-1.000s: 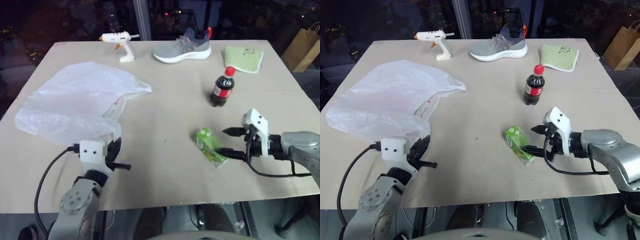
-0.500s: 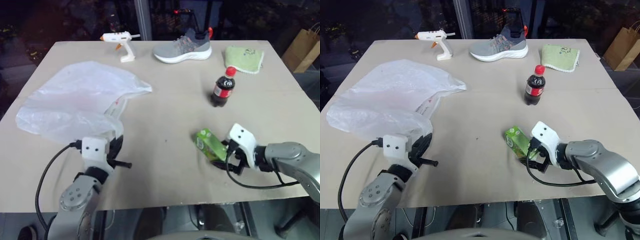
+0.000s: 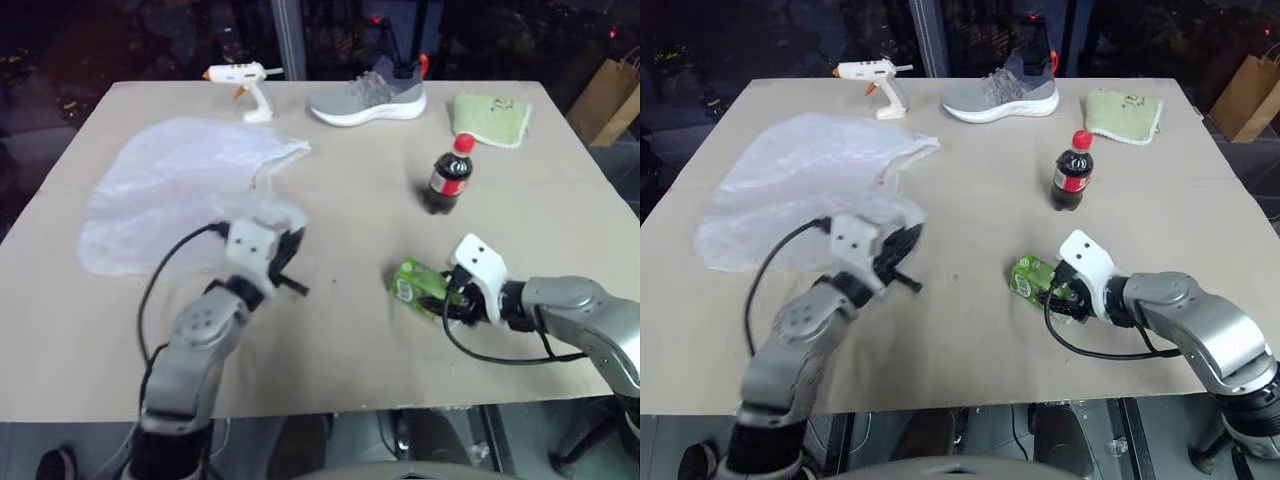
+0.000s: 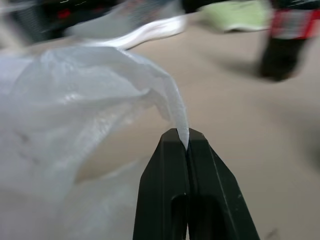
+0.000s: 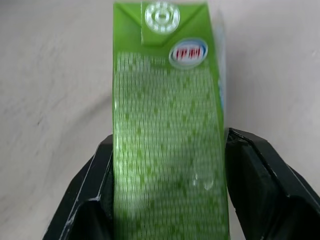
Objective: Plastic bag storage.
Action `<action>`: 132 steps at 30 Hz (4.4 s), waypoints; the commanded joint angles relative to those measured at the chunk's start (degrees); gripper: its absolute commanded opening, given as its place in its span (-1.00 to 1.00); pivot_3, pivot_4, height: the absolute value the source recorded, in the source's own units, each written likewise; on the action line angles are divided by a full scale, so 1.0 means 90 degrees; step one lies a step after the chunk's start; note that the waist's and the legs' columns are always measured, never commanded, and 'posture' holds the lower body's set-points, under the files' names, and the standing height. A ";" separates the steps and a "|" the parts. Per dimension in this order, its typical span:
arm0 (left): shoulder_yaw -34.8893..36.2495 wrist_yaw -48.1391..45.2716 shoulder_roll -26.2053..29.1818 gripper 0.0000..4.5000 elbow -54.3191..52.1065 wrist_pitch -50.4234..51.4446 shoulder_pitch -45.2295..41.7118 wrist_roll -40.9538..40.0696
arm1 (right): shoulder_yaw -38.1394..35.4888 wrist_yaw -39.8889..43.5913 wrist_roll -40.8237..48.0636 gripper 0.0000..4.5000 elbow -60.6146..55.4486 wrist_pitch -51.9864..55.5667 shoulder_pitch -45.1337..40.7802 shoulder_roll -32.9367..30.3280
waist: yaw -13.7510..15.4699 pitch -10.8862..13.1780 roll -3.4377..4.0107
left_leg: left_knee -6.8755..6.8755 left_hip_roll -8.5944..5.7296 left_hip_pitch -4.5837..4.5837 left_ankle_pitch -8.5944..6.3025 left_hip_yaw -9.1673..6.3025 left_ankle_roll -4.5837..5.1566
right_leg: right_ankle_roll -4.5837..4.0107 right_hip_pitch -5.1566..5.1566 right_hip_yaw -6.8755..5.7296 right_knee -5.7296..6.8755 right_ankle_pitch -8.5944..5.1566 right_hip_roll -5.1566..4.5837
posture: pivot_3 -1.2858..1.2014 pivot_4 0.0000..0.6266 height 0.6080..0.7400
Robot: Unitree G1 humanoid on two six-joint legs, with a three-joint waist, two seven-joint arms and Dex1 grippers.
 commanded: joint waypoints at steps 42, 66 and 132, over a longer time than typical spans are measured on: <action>0.1651 -0.1324 0.0446 -1.00 -0.1725 -0.2076 0.3417 -0.0670 | -0.3222 -0.2609 0.2837 -0.46 0.5234 0.3211 -0.3486 0.5031 | -0.0205 0.0013 0.0026 | -0.0025 0.0007 -0.0005 0.0001 0.0038 0.0000 | -0.0012 -0.0065 0.0042 0.0081 -0.0004 0.0004 | 0.03 -0.52 1.00; 0.1249 -0.1288 0.0470 -1.00 -0.2743 -0.2317 0.3990 -0.1903 | -0.3572 -0.3439 0.1741 -0.46 0.7739 0.2082 -0.4689 0.6553 | -0.0239 0.0010 0.0030 | -0.0022 0.0014 -0.0004 0.0001 0.0038 0.0001 | -0.0012 -0.0068 0.0041 0.0084 -0.0004 0.0015 | 0.03 -0.52 1.00; 0.2709 -0.1132 0.0117 -1.00 -0.0820 -0.2268 0.3446 -0.2170 | -0.1300 -0.0226 -0.1429 0.98 0.6137 -0.2842 -0.3666 0.2405 | -0.0208 0.0016 0.0031 | -0.0021 0.0012 -0.0007 0.0001 0.0042 0.0000 | -0.0014 -0.0070 0.0047 0.0078 -0.0005 0.0010 | 0.03 -0.52 1.00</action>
